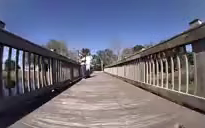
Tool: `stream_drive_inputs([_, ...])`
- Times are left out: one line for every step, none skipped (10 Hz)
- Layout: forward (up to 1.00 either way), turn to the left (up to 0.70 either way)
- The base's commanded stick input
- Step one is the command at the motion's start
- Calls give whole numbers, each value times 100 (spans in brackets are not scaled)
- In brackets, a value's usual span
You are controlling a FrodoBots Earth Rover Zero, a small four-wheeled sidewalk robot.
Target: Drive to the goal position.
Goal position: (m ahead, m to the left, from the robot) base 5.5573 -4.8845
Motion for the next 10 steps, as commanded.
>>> stream_drive_inputs([70, -9])
stream_drive_inputs([70, -9])
stream_drive_inputs([70, -9])
stream_drive_inputs([70, -11])
stream_drive_inputs([70, -11])
stream_drive_inputs([70, -11])
stream_drive_inputs([70, -11])
stream_drive_inputs([70, -11])
stream_drive_inputs([70, -11])
stream_drive_inputs([70, -11])
